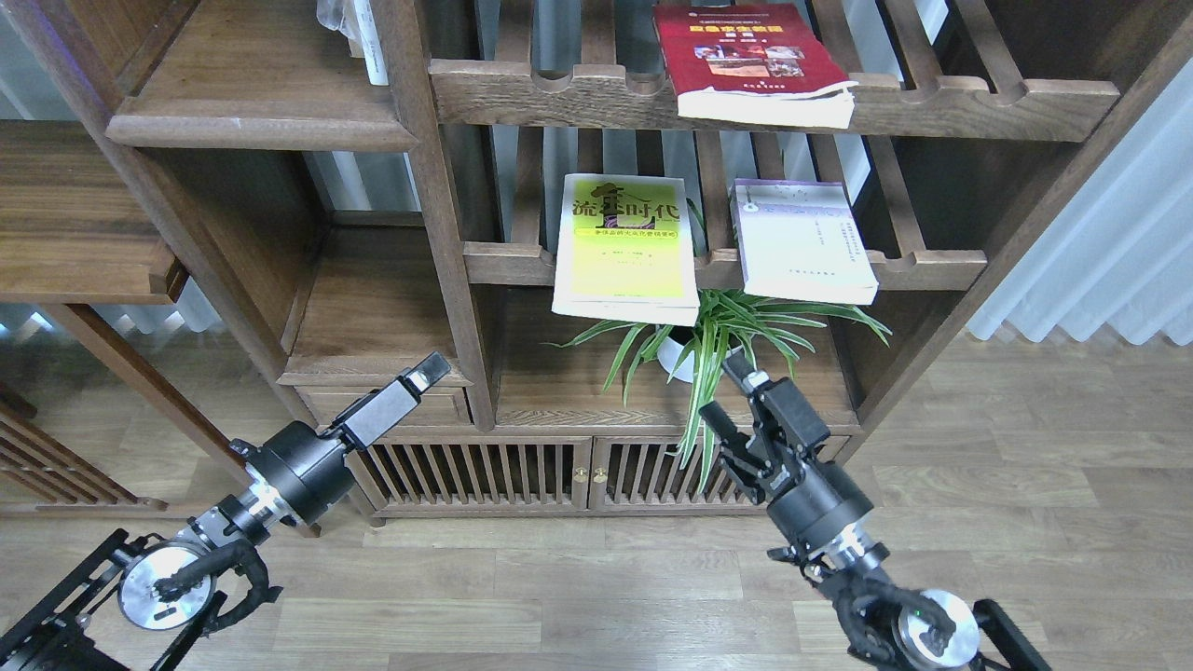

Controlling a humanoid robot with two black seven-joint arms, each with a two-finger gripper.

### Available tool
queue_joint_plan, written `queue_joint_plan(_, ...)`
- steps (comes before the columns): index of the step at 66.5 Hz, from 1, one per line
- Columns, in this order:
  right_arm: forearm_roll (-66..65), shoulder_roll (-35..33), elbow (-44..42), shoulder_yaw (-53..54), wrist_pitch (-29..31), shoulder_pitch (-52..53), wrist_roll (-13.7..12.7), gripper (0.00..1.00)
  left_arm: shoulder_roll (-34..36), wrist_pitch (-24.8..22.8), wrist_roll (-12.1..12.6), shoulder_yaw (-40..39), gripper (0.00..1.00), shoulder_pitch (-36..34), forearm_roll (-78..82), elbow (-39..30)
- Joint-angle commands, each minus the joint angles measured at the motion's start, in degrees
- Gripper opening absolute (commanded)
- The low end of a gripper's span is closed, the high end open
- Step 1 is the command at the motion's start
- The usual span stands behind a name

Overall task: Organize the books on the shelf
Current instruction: 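Raise both grippers toward the middle shelf books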

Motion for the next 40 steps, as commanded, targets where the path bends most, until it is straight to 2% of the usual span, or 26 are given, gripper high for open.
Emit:
queue_joint_plan(1,-0.1,1.7,-1.0,1.6,0.1,0.8,0.1,0.99,-0.2,0.0,0.1,-1.0,1.00,0.4,0.0,0.0)
queue_joint_plan(9,0.0,2.7,-1.2,4.4,0.1,0.5,0.0,0.99,-0.6,0.0,0.0,-3.0,1.00,0.4,0.0,0.1)
queue_joint_plan(29,-0.2,2.9,-5.4,3.6,0.4,2.9,0.0,0.99,-1.6,0.0,-0.2,-6.8,1.00,0.6,-0.1,1.8)
queue_joint_plan(40,-0.4,2.0,-8.5,3.2,-0.3,4.8,0.3,0.99,-4.3,0.0,-0.6,-7.0,1.00,0.6,-0.6,3.7)
